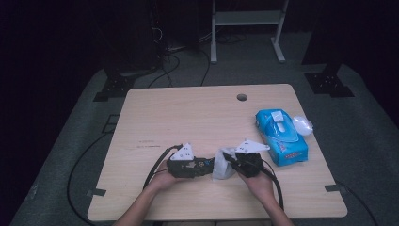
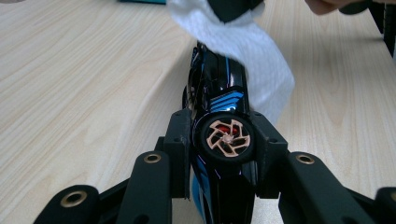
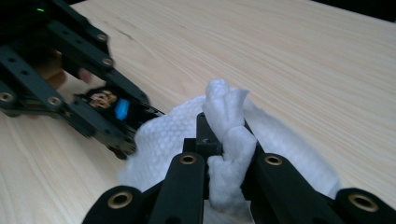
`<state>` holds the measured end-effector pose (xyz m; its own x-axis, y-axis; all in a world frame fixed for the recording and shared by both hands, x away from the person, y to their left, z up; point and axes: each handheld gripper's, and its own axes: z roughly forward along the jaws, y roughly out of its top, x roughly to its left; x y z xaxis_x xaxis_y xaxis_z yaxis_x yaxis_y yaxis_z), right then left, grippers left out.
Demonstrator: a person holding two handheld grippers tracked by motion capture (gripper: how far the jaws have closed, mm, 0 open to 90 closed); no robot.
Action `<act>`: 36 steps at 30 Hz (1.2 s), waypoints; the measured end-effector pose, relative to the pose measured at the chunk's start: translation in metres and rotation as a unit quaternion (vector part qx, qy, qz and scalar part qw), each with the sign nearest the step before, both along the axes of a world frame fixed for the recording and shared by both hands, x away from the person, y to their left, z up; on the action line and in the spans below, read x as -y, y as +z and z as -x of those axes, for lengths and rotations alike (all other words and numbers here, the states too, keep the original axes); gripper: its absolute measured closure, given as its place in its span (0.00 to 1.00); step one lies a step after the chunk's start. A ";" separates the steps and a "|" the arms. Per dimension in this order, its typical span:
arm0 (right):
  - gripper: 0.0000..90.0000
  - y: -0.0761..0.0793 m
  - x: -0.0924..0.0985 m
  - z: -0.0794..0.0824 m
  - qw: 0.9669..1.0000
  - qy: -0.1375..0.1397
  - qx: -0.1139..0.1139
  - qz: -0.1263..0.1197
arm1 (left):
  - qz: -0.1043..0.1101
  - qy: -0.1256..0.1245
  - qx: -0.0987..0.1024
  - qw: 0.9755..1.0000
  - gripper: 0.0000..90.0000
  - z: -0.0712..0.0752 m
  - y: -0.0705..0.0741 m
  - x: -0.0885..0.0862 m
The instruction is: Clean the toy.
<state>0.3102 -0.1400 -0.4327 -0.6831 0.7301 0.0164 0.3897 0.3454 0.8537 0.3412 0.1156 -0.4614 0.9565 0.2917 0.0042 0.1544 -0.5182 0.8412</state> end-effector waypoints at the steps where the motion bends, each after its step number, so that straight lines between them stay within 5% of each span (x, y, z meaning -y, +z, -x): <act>1: 0.94 0.000 -0.006 0.001 1.000 0.007 0.007 -0.003 | 0.000 0.000 0.000 1.000 0.72 0.000 0.000 0.000; 6: 0.94 -0.002 -0.026 0.002 0.999 0.037 0.007 0.000 | -0.002 -0.004 0.001 1.000 0.72 0.000 0.000 -0.002; 14: 0.94 0.000 0.011 -0.004 1.000 -0.022 -0.005 -0.010 | -0.009 -0.009 0.001 1.000 0.72 0.000 0.002 -0.002; 19: 0.94 -0.001 -0.007 0.001 1.000 0.008 0.020 0.006 | -0.007 -0.006 -0.001 1.000 0.72 -0.001 0.002 -0.005; 26: 0.94 -0.001 0.025 -0.001 1.000 -0.025 0.005 0.010 | -0.007 -0.007 0.000 1.000 0.72 -0.002 0.002 -0.006; 29: 0.94 0.002 0.039 0.001 0.999 -0.038 0.000 -0.009 | -0.009 -0.008 0.001 1.000 0.72 -0.001 0.002 -0.006; 36: 0.94 0.006 0.012 0.003 1.000 0.028 0.004 -0.014 | -0.009 -0.014 -0.001 1.000 0.72 -0.001 0.002 -0.005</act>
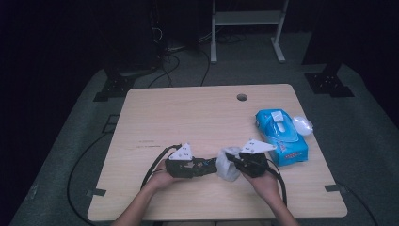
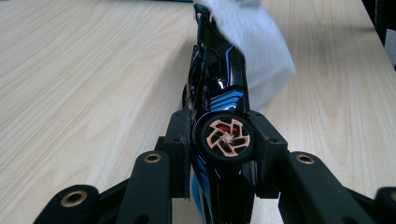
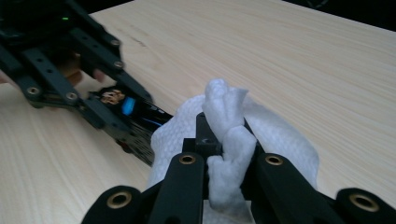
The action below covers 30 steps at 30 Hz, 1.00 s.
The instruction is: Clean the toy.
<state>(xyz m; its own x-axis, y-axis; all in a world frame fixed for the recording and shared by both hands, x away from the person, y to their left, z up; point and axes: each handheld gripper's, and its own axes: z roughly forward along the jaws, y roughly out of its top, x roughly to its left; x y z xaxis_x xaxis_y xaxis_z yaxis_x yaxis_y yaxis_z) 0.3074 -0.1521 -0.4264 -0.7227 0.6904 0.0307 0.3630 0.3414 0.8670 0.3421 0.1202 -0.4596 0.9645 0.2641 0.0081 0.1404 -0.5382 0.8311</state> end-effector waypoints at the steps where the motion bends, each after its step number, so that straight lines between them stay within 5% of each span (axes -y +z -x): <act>1: 0.94 -0.001 -0.005 0.000 1.000 0.004 -0.001 0.002 | 0.000 0.000 0.000 1.000 0.72 0.000 0.000 -0.001; 4: 0.94 -0.006 -0.006 -0.005 1.000 -0.001 -0.002 0.022 | 0.000 0.003 0.000 1.000 0.72 0.000 0.000 -0.004; 9: 0.93 -0.007 0.012 -0.007 1.000 -0.021 -0.018 0.002 | 0.001 0.003 -0.002 1.000 0.72 -0.001 0.000 -0.004; 15: 0.93 -0.003 -0.007 0.000 0.999 0.031 0.004 -0.010 | -0.001 0.004 -0.003 1.000 0.72 -0.001 0.000 -0.003; 17: 0.92 -0.008 -0.006 -0.002 1.000 0.025 0.001 0.010 | -0.001 0.005 -0.001 1.000 0.72 0.000 0.000 -0.004; 19: 0.93 -0.012 0.005 -0.004 1.000 0.014 -0.003 -0.011 | -0.003 0.003 0.001 1.000 0.72 0.000 0.001 -0.004; 30: 0.93 -0.012 0.015 -0.006 1.000 -0.012 -0.013 -0.006 | -0.001 0.011 -0.007 1.000 0.72 -0.002 0.001 -0.004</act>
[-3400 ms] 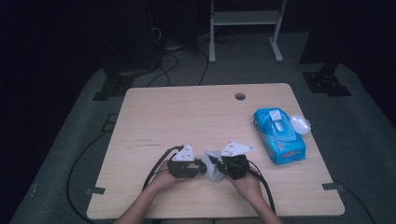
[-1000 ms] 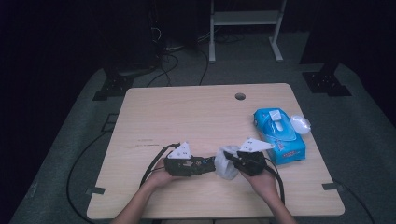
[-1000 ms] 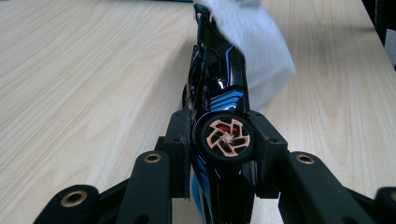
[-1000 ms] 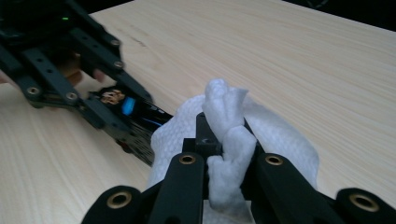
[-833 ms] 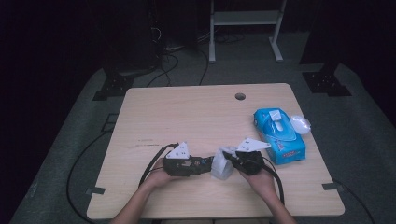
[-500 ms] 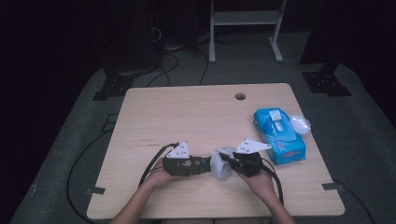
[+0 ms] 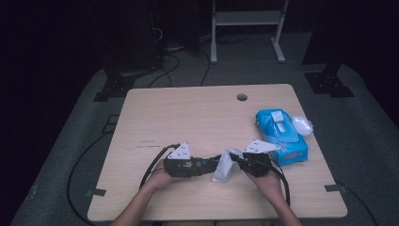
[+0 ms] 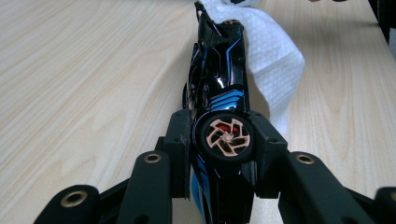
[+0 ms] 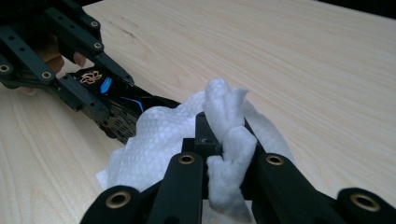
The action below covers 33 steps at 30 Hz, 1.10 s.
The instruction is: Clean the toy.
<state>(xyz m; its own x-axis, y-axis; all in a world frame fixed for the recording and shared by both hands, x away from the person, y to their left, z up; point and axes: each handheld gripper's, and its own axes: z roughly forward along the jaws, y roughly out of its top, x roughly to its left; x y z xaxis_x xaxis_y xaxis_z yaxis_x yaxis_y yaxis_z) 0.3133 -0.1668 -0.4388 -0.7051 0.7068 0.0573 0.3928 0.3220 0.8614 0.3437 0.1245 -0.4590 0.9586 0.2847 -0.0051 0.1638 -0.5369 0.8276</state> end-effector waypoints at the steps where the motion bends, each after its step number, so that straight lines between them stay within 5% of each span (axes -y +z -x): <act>1: 0.93 0.000 0.000 0.000 1.000 0.001 -0.001 -0.007 | -0.001 0.000 0.000 1.000 0.72 0.000 0.000 0.000; 4: 0.93 0.004 -0.010 0.003 1.000 0.018 0.010 -0.021 | -0.008 -0.003 0.000 1.000 0.72 -0.001 0.002 0.001; 9: 0.93 0.002 -0.030 0.000 0.999 0.044 0.008 -0.007 | -0.017 -0.013 -0.003 1.000 0.72 -0.001 0.004 -0.005; 13: 0.93 0.004 -0.020 -0.002 1.000 0.015 0.008 0.000 | -0.022 -0.011 -0.009 1.000 0.72 -0.002 0.005 -0.013; 16: 0.93 0.007 -0.025 0.000 1.000 0.023 0.007 -0.015 | -0.024 -0.011 -0.007 1.000 0.72 -0.002 0.006 -0.015; 19: 0.93 0.011 -0.049 0.002 0.998 0.053 0.014 -0.021 | -0.025 -0.011 -0.006 1.000 0.72 -0.001 0.006 -0.014; 23: 0.93 0.005 -0.076 0.000 0.997 0.079 0.010 0.005 | -0.027 -0.015 -0.005 1.000 0.72 -0.001 0.006 -0.019; 33: 0.93 0.002 -0.040 0.000 0.999 0.041 -0.005 -0.013 | -0.031 -0.009 -0.014 0.999 0.72 -0.002 0.007 -0.033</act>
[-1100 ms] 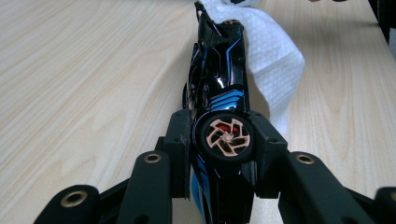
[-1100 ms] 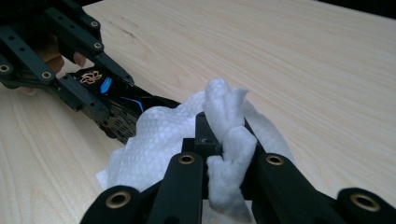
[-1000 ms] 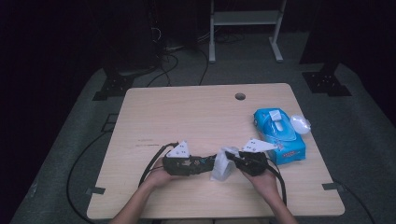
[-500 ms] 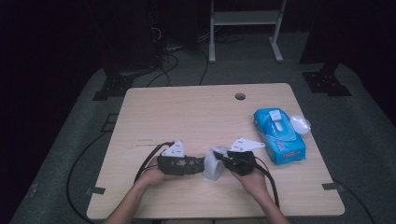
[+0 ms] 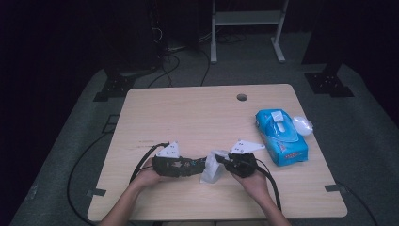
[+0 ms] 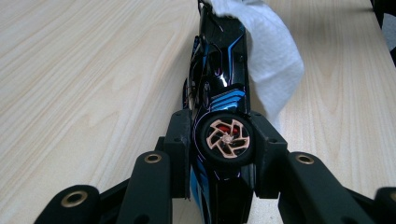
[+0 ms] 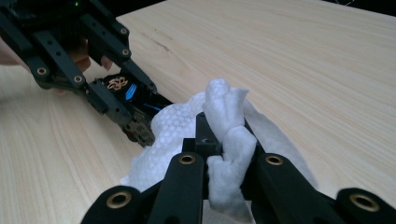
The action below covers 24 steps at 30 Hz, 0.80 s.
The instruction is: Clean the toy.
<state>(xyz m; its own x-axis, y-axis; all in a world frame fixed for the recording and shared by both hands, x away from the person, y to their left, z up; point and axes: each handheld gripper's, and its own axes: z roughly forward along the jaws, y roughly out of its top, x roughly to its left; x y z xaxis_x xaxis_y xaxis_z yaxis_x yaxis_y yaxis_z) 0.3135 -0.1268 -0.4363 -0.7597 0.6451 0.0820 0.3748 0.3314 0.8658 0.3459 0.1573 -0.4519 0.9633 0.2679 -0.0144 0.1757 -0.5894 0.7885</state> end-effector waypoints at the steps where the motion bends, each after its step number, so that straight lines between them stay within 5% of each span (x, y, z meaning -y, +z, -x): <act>1: 0.93 -0.001 -0.001 0.000 1.000 0.003 0.001 0.000 | -0.003 0.002 0.001 1.000 0.72 0.000 0.000 0.001; 5: 0.93 -0.001 -0.004 0.001 1.000 0.008 0.004 0.008 | -0.001 0.010 -0.009 1.000 0.67 -0.001 0.004 0.001; 12: 0.93 0.006 0.009 0.004 1.000 0.001 0.011 -0.012 | -0.023 -0.001 0.009 1.000 0.62 -0.004 0.022 0.023; 24: 0.93 0.005 0.049 0.009 0.999 -0.029 -0.003 -0.024 | -0.120 -0.015 0.020 0.992 0.61 -0.010 0.027 0.065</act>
<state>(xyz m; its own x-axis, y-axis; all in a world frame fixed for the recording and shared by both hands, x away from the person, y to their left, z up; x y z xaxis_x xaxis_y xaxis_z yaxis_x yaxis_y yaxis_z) 0.3044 -0.1761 -0.4313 -0.7206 0.6832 0.1180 0.3968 0.2668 0.8783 0.3561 0.0923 -0.4252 0.9696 0.2294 0.0850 0.1260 -0.7660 0.6303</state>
